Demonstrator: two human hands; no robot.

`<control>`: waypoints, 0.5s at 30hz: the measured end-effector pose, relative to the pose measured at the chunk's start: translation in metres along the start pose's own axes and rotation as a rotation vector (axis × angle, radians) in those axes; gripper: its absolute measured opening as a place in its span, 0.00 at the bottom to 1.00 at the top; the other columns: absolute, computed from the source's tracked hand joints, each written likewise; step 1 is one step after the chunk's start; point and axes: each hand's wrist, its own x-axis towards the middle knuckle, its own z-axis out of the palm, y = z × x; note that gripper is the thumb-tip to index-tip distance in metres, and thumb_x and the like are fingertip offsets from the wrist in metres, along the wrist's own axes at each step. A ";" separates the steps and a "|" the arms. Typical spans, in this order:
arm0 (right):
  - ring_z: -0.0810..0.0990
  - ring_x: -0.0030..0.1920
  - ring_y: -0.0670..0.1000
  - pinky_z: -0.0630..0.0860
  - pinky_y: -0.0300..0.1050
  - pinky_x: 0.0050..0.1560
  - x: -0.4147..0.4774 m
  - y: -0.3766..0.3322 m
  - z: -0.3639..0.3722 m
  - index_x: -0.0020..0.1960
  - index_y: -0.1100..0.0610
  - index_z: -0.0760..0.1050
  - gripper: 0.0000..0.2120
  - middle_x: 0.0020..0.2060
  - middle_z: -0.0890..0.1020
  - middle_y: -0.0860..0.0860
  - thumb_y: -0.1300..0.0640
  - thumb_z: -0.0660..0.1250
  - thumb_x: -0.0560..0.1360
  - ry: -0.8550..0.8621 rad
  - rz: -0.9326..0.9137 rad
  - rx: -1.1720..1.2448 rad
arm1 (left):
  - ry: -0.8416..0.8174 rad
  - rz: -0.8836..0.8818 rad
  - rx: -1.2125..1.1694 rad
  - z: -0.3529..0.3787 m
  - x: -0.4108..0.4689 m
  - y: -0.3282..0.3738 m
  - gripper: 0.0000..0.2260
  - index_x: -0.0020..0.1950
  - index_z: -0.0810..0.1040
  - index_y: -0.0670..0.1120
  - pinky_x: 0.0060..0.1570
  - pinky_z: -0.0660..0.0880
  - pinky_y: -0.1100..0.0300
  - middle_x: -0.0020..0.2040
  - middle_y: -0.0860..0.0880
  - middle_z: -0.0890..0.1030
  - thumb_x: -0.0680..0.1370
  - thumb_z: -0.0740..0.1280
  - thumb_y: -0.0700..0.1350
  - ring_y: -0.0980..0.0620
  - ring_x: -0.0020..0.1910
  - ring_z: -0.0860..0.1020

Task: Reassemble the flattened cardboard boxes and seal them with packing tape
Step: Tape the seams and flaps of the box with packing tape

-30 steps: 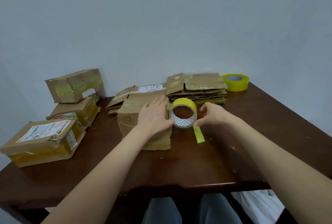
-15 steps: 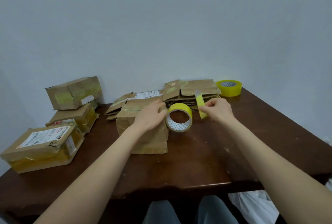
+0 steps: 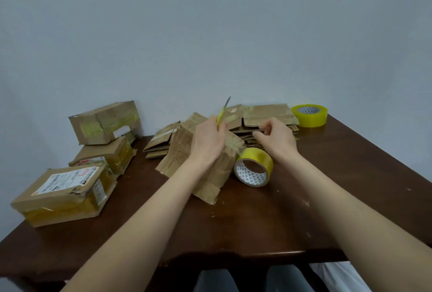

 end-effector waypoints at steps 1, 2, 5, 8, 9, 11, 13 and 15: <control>0.77 0.52 0.52 0.70 0.45 0.46 0.001 0.009 0.002 0.54 0.53 0.74 0.13 0.47 0.77 0.48 0.47 0.69 0.73 -0.075 0.022 -0.025 | -0.022 -0.001 0.047 0.003 0.002 -0.002 0.13 0.48 0.76 0.41 0.36 0.70 0.57 0.40 0.46 0.78 0.82 0.57 0.48 0.48 0.39 0.76; 0.77 0.53 0.51 0.72 0.46 0.49 0.001 0.016 0.005 0.56 0.54 0.75 0.18 0.49 0.78 0.48 0.43 0.69 0.73 -0.171 0.033 -0.041 | -0.039 -0.015 0.061 0.006 0.004 -0.005 0.13 0.48 0.76 0.41 0.36 0.70 0.57 0.40 0.46 0.78 0.82 0.57 0.49 0.48 0.39 0.76; 0.81 0.52 0.51 0.77 0.49 0.55 -0.003 0.026 0.018 0.53 0.57 0.80 0.25 0.49 0.83 0.51 0.35 0.67 0.72 -0.413 0.086 0.056 | -0.055 -0.068 0.093 0.012 0.005 -0.019 0.14 0.47 0.75 0.42 0.34 0.67 0.58 0.39 0.47 0.77 0.82 0.56 0.49 0.49 0.39 0.75; 0.84 0.44 0.53 0.78 0.49 0.51 -0.006 0.020 0.029 0.44 0.60 0.83 0.27 0.40 0.85 0.54 0.34 0.66 0.72 -0.495 0.141 0.245 | -0.071 -0.109 0.053 0.010 0.004 -0.027 0.13 0.52 0.73 0.42 0.38 0.69 0.58 0.44 0.48 0.80 0.83 0.54 0.49 0.49 0.43 0.77; 0.83 0.41 0.52 0.78 0.47 0.47 -0.006 0.015 0.032 0.43 0.61 0.82 0.26 0.38 0.85 0.54 0.36 0.66 0.72 -0.501 0.121 0.257 | -0.066 -0.120 -0.005 0.008 0.003 -0.025 0.13 0.57 0.71 0.42 0.42 0.71 0.57 0.47 0.48 0.81 0.83 0.54 0.49 0.50 0.47 0.78; 0.81 0.36 0.51 0.75 0.43 0.40 -0.006 0.005 0.035 0.42 0.61 0.81 0.24 0.35 0.83 0.54 0.39 0.66 0.74 -0.479 0.065 0.270 | -0.055 -0.129 -0.097 0.007 -0.001 -0.021 0.13 0.62 0.67 0.40 0.47 0.69 0.57 0.51 0.49 0.82 0.84 0.53 0.48 0.53 0.50 0.76; 0.80 0.34 0.49 0.74 0.41 0.39 -0.003 -0.003 0.033 0.40 0.60 0.80 0.22 0.34 0.83 0.52 0.41 0.68 0.74 -0.500 0.019 0.288 | -0.073 -0.079 -0.049 0.011 -0.006 -0.026 0.13 0.60 0.68 0.41 0.47 0.70 0.57 0.52 0.49 0.82 0.83 0.52 0.48 0.52 0.50 0.76; 0.80 0.33 0.44 0.74 0.36 0.36 -0.002 -0.005 0.025 0.39 0.55 0.80 0.16 0.34 0.83 0.47 0.42 0.69 0.74 -0.570 -0.010 0.267 | -0.092 -0.026 0.054 0.013 -0.010 -0.037 0.14 0.59 0.71 0.43 0.45 0.71 0.55 0.50 0.48 0.81 0.83 0.53 0.50 0.48 0.49 0.78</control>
